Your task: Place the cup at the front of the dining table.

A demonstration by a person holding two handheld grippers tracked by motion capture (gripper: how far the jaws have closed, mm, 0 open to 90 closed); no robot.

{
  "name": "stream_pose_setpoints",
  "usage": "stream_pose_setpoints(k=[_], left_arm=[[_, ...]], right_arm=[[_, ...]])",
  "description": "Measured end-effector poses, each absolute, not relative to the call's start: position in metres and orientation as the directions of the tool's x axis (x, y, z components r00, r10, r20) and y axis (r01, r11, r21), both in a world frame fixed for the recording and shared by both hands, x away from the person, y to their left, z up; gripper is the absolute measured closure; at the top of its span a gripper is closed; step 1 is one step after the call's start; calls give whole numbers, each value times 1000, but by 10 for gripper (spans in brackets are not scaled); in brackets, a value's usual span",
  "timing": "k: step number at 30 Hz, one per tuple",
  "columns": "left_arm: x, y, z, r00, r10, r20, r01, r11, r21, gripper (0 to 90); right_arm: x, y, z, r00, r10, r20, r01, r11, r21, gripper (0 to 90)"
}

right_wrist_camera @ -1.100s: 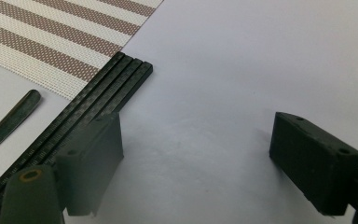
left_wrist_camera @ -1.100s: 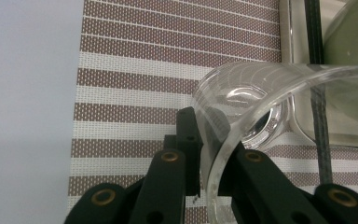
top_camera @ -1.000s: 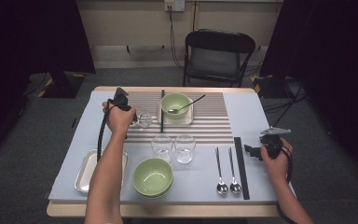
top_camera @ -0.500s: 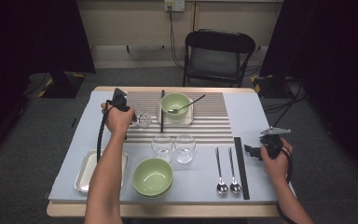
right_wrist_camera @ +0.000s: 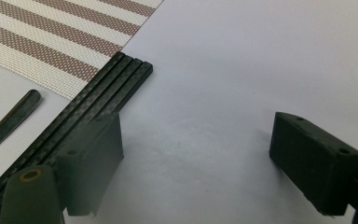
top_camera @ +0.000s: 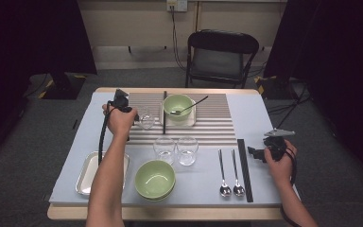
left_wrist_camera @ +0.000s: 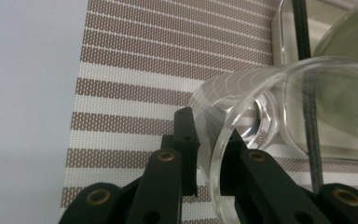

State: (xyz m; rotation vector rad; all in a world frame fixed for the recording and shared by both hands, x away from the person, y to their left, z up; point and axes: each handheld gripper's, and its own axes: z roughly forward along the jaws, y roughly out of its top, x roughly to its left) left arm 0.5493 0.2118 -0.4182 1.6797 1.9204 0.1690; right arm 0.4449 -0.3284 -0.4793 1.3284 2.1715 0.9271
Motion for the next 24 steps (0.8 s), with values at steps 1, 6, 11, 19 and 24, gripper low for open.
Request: stream_pose_setpoints(k=[1,6,11,19,24], left_arm=[[549,212,-418,-42,941,-335,867,201,456,829],[549,211,-418,-31,943,-330,862,192,469,824],[550,208,-417,-28,951,-307,854,182,488,795],[550,206,-416,-24,953,-303,849,179,496,774],[550,205,-416,-24,952,-305,847,181,499,765]], right_arm=[[445,-328,-479,-449,893,-16,606,318,729,162],[445,-328,-479,-449,893,-16,606,318,729,162],[445,-328,-479,-449,893,-16,606,318,729,162],[445,-328,-479,-449,893,-15,607,317,729,162],[445,-328,-479,-449,893,-15,607,317,729,162]])
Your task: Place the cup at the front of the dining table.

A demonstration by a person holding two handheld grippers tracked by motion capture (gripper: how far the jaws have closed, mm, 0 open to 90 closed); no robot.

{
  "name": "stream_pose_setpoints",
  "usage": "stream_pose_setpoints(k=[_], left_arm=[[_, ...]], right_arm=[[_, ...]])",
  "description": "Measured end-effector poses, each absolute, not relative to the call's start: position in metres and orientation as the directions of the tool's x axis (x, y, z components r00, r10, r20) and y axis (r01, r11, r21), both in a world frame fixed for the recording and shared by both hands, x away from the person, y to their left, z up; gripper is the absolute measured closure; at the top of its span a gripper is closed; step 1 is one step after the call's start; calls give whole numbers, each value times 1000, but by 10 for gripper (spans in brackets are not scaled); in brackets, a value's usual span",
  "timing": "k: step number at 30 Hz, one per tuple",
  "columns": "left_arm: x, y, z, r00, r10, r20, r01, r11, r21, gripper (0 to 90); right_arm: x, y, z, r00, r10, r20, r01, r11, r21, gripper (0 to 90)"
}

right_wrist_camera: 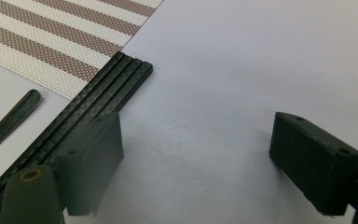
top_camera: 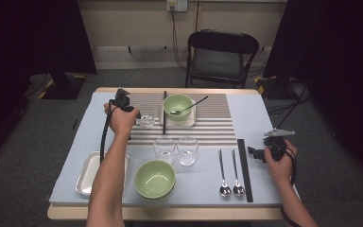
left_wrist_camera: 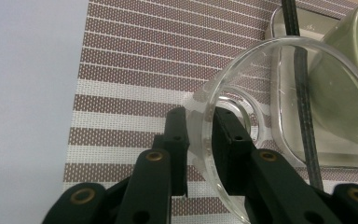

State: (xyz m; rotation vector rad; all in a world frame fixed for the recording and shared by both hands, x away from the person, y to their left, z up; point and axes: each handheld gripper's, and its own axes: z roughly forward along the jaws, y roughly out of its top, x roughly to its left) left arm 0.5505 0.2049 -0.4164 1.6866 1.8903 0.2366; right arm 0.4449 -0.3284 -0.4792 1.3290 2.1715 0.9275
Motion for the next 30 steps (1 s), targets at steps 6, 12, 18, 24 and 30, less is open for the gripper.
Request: stream_pose_setpoints(k=[6,12,18,24,30], left_arm=[[550,203,-416,-23,956,-294,849,173,499,758],[551,203,-416,-26,954,-299,848,180,499,744],[551,201,-416,-22,955,-296,846,176,503,722],[551,200,-416,-19,955,-295,843,174,509,702],[552,200,-416,-15,956,-292,843,169,511,692]], right_arm=[[445,-328,-479,-449,893,-15,607,317,729,162],[445,-328,-479,-449,893,-16,606,318,729,162],[445,-328,-479,-449,893,-15,606,318,729,162],[445,-328,-479,-449,893,-16,606,318,729,162],[445,-328,-479,-449,893,-15,607,317,729,162]])
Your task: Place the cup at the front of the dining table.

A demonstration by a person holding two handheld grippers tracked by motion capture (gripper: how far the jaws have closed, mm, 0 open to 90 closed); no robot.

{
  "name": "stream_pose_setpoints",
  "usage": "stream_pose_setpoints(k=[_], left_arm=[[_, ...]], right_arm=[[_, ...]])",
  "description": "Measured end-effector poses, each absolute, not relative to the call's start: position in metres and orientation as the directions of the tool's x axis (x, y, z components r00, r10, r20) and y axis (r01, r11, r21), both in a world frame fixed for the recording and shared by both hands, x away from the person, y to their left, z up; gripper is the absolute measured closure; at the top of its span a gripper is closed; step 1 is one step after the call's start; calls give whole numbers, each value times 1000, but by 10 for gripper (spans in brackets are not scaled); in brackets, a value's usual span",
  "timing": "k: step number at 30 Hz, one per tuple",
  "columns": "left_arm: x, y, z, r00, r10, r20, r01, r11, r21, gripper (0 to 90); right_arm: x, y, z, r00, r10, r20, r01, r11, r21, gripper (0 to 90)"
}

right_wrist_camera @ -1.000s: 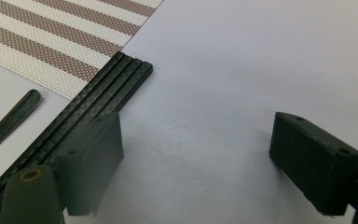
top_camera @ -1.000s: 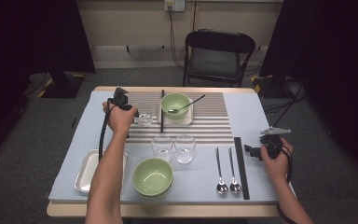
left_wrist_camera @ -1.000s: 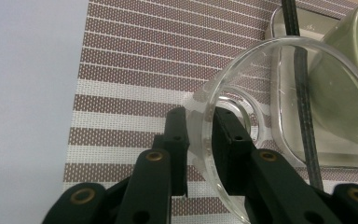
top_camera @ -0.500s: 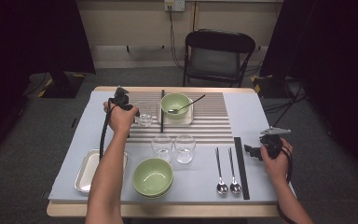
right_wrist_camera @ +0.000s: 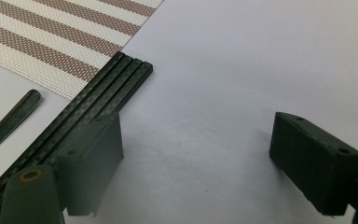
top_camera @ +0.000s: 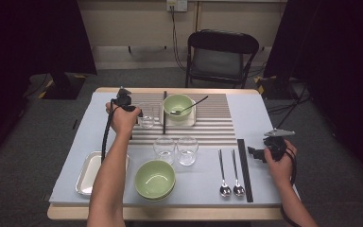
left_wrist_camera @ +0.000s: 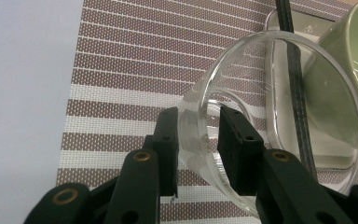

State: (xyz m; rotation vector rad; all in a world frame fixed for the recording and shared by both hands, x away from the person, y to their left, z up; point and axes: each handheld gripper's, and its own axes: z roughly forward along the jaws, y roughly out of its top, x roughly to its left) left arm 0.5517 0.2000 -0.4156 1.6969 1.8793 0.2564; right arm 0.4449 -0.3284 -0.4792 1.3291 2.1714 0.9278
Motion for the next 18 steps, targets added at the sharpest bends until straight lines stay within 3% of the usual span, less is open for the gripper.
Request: stream_pose_setpoints(k=[18], left_arm=[[553,198,-414,-15,955,-295,841,172,513,629]], right_arm=[[445,-329,-479,-450,893,-15,606,317,730,162]])
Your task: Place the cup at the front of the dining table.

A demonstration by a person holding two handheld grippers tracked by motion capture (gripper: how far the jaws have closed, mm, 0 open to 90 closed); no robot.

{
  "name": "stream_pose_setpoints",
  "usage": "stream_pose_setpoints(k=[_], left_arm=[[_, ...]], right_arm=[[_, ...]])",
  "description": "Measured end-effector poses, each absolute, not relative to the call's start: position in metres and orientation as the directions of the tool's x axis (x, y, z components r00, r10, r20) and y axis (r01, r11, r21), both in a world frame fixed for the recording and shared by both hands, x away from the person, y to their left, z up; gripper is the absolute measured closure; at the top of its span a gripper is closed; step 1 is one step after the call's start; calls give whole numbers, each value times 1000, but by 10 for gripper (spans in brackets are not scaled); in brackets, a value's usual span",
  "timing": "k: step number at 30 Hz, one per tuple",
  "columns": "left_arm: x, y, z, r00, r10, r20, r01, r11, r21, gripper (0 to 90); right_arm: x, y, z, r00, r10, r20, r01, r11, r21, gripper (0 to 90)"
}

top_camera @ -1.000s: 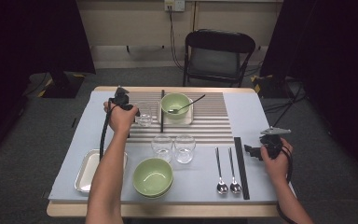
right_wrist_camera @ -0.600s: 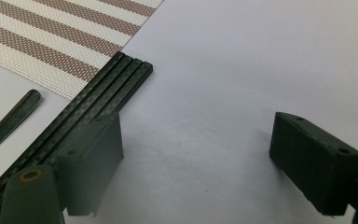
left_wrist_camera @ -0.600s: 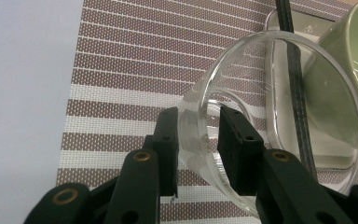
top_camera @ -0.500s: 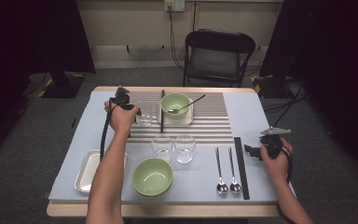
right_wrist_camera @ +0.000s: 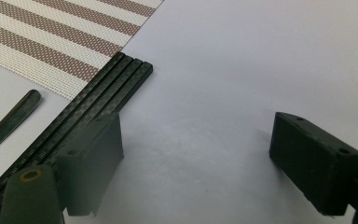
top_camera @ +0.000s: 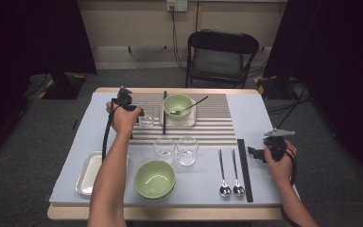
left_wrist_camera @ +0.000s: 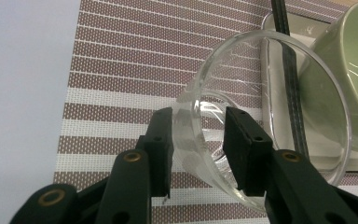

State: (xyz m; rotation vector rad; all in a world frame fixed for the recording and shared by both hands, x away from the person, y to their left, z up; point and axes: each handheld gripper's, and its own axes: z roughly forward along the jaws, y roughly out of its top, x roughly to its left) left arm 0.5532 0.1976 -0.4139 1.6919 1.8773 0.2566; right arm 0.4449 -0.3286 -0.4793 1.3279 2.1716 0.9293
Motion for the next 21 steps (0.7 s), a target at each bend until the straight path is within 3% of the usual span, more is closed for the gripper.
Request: stream_pose_setpoints(k=[21], left_arm=[[553,206,-413,26,949,-315,839,150,523,391]], right_arm=[[445,-329,-480,-450,893,-15,603,317,732,162]])
